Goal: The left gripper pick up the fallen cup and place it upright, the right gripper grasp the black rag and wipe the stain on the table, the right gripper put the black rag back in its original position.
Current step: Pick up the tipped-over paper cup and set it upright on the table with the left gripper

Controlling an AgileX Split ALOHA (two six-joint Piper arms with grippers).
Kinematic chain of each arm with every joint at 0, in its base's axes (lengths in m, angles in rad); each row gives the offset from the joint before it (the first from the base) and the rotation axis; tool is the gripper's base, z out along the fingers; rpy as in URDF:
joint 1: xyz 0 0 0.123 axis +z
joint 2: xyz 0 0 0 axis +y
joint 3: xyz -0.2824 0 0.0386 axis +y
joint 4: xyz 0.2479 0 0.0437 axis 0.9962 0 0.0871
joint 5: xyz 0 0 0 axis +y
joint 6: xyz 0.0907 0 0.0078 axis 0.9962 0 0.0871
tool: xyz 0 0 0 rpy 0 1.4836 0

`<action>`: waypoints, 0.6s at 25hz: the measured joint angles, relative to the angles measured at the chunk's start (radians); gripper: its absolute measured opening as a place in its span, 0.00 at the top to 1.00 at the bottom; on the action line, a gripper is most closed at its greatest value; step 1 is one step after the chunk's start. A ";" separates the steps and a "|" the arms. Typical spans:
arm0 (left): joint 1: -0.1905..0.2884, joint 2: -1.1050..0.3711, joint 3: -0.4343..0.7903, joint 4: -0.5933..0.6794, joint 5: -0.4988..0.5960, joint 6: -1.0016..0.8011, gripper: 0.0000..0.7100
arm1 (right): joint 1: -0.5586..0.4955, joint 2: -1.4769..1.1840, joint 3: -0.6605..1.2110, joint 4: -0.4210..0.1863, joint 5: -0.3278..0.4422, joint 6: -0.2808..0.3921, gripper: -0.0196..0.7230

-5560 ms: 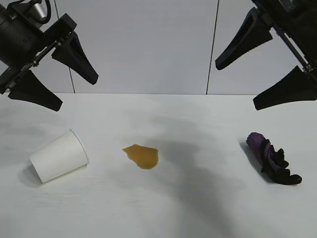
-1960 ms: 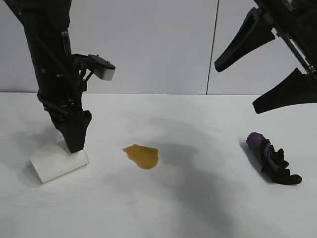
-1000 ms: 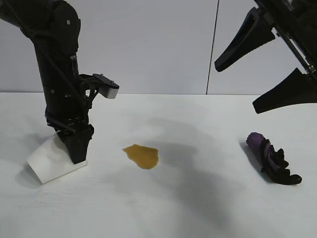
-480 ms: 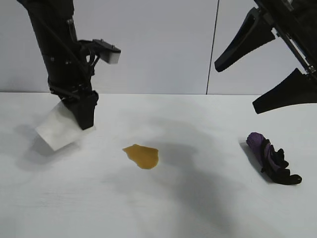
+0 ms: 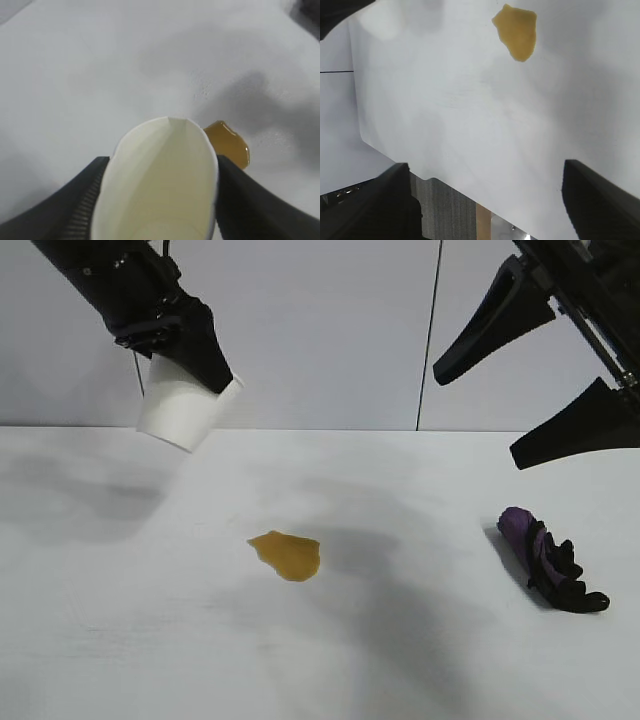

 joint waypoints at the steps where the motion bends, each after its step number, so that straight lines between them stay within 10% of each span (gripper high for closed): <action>1: 0.013 0.000 0.003 -0.048 0.014 0.060 0.40 | 0.000 0.000 0.000 0.000 0.000 0.000 0.21; 15: 0.153 -0.005 0.256 -0.548 0.091 0.848 0.40 | 0.000 0.000 0.000 0.000 -0.012 0.000 0.21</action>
